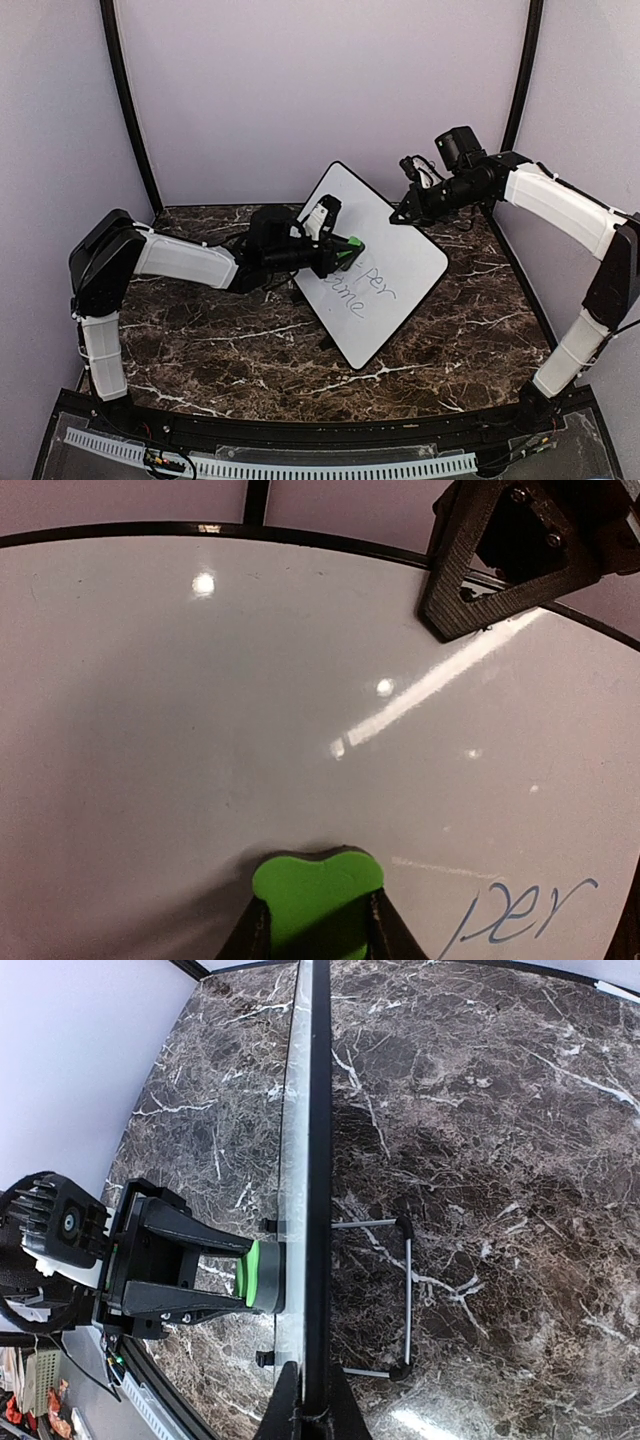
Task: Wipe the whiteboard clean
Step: Erase the whiteboard from the whiteboard stand.
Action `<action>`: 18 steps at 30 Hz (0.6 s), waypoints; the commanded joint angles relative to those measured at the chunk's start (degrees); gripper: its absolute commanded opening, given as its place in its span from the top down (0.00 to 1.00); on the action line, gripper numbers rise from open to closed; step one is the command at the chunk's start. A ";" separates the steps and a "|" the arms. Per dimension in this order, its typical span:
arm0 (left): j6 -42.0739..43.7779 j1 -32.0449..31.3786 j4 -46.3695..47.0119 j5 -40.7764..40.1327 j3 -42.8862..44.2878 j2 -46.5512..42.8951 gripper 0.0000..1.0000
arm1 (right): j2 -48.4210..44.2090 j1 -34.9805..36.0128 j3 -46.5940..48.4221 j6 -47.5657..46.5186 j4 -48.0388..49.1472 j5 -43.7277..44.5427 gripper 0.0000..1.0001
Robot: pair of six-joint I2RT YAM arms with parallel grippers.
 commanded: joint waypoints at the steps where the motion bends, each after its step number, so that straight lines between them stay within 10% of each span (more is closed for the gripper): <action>1: -0.34 0.34 -6.89 -1.91 -1.08 3.58 1.00 | -0.58 3.65 -0.07 -6.22 0.73 -5.18 1.00; 18: -1.91 0.34 -4.10 -0.33 -8.19 3.16 1.00 | -0.34 3.65 -0.21 -6.22 0.95 -5.24 1.00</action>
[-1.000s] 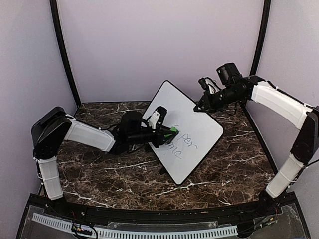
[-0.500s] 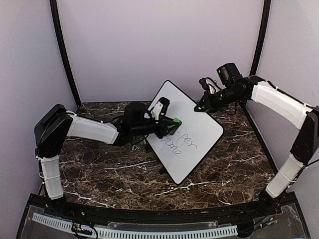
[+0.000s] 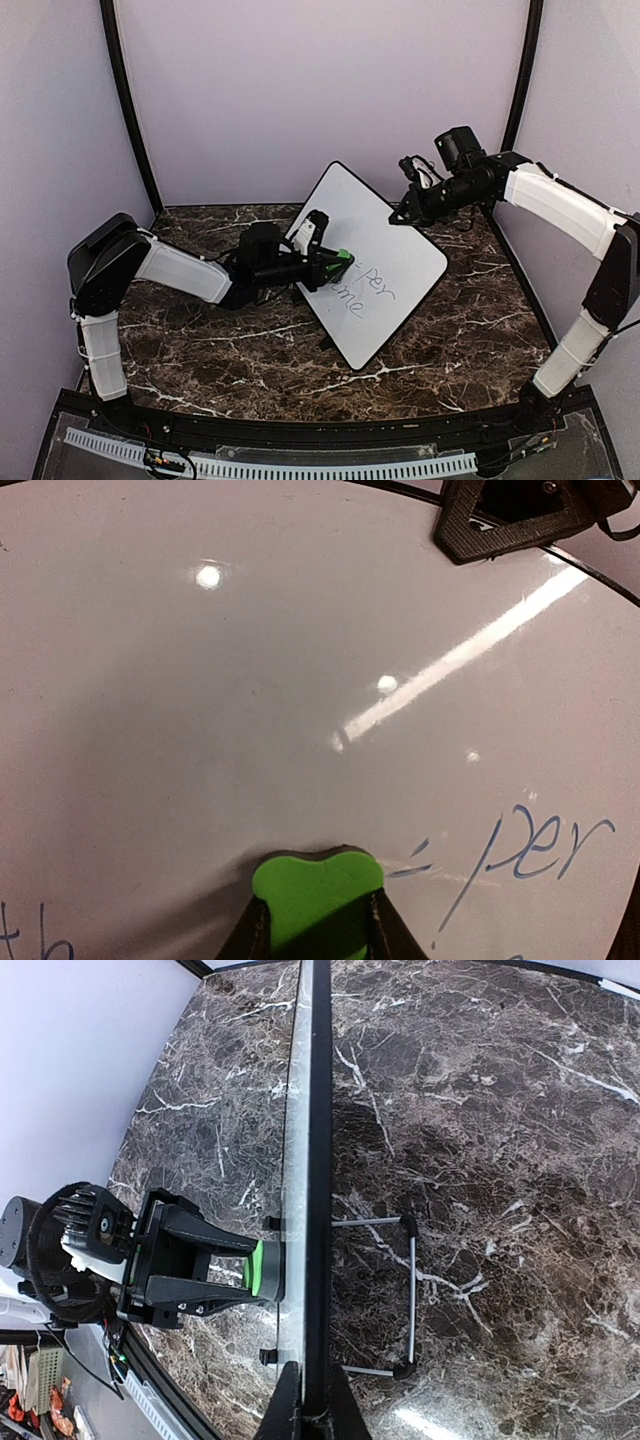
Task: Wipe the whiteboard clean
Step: Erase the whiteboard from the whiteboard stand.
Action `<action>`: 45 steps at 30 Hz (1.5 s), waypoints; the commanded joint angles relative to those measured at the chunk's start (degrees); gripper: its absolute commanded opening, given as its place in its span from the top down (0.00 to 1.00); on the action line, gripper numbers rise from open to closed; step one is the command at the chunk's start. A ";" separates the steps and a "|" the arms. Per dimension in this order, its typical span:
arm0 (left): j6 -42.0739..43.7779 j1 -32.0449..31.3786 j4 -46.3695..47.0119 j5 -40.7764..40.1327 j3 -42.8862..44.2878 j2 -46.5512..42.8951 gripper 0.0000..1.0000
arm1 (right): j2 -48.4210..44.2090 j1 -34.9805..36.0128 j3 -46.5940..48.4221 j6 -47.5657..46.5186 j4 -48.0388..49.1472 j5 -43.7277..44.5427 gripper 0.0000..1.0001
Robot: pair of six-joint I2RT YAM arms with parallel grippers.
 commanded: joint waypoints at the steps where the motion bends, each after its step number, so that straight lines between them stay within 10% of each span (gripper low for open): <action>1: -0.10 -0.38 -13.92 -0.13 3.60 3.64 1.00 | -0.22 3.54 -0.10 -6.44 0.94 -4.84 1.00; 8: 0.39 -0.98 -16.33 1.92 10.10 3.27 1.00 | -0.11 3.54 0.28 -6.46 0.83 -5.06 1.00; 32: -0.13 -4.01 -11.79 2.21 -7.13 0.98 1.00 | -0.60 3.54 0.10 -6.53 0.66 -5.00 1.00; 45: 2.72 -4.28 -15.91 2.99 4.17 1.14 1.00 | -0.53 3.54 -0.05 -6.37 0.73 -5.02 1.00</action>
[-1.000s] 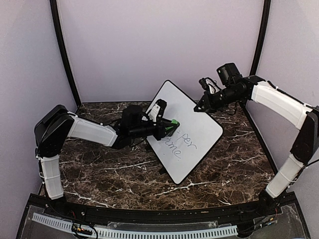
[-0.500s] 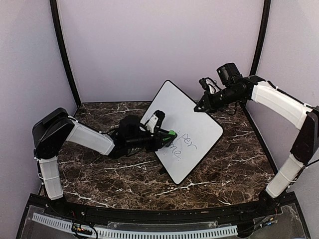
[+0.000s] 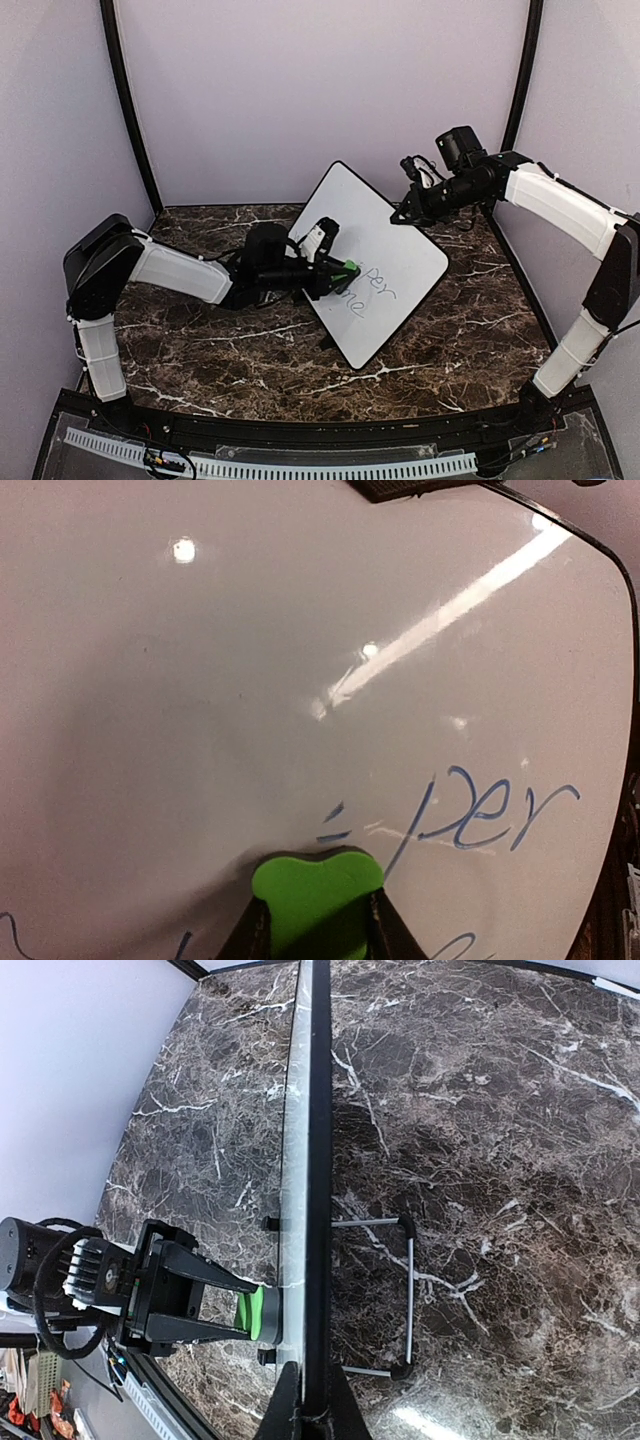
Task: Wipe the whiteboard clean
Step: Erase the whiteboard from the whiteboard stand.
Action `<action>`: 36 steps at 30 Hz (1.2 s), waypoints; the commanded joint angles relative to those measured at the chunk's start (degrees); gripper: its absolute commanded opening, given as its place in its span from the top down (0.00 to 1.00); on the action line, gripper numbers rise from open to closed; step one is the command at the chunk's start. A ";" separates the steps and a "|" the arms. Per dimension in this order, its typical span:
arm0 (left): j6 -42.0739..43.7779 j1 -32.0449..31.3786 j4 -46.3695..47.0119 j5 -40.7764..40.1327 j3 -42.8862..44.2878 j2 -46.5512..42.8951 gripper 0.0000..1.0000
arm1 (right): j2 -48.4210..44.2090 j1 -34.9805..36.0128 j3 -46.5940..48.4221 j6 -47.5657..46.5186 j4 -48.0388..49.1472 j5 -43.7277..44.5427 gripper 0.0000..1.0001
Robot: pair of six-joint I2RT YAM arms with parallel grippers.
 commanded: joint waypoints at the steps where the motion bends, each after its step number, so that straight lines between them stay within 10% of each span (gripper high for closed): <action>1: 1.34 -1.98 -9.90 1.16 4.79 3.10 1.00 | -0.57 3.78 -0.06 -6.55 0.97 -5.48 1.00; 21: -1.84 -2.70 -4.19 -1.93 -9.14 0.07 1.00 | -1.54 3.78 -0.51 -6.46 1.23 -5.36 1.00; 36: 3.24 -2.57 -13.13 -1.10 13.08 6.33 1.00 | -1.83 3.79 -0.95 -6.37 1.37 -5.24 1.00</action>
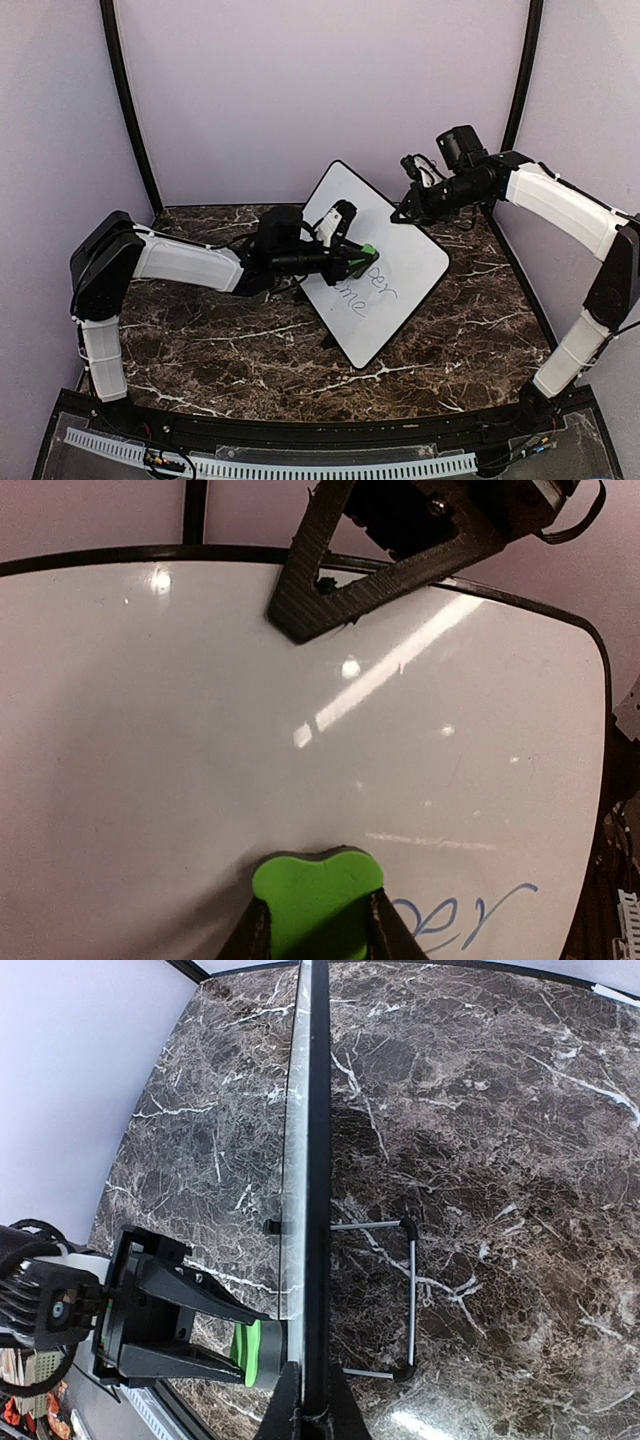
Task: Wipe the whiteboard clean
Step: Erase the whiteboard from the whiteboard stand.
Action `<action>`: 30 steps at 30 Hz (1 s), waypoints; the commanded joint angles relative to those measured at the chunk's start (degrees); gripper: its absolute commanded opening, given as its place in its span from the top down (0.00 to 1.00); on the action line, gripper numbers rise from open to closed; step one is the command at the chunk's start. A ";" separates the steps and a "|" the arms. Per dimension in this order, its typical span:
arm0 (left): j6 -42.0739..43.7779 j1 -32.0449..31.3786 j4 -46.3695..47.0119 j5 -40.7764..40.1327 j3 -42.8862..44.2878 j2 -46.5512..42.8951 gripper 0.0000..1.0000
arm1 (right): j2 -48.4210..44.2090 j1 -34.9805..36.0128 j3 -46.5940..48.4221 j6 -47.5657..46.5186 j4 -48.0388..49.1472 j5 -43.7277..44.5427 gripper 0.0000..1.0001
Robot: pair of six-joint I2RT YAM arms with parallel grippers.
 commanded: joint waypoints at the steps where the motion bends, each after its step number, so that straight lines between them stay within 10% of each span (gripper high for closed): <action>1: 1.29 -0.81 -8.12 -2.17 3.13 4.89 1.00 | -1.35 3.74 -0.81 -6.13 0.98 -5.59 1.00; 16: -2.96 -0.68 0.99 -3.10 -18.85 -0.53 1.00 | -0.91 3.80 -0.62 -6.23 0.97 -5.70 1.00; 30: 1.82 -0.95 -7.46 0.08 -0.36 2.62 1.00 | -1.04 3.85 -0.69 -6.30 0.67 -5.42 1.00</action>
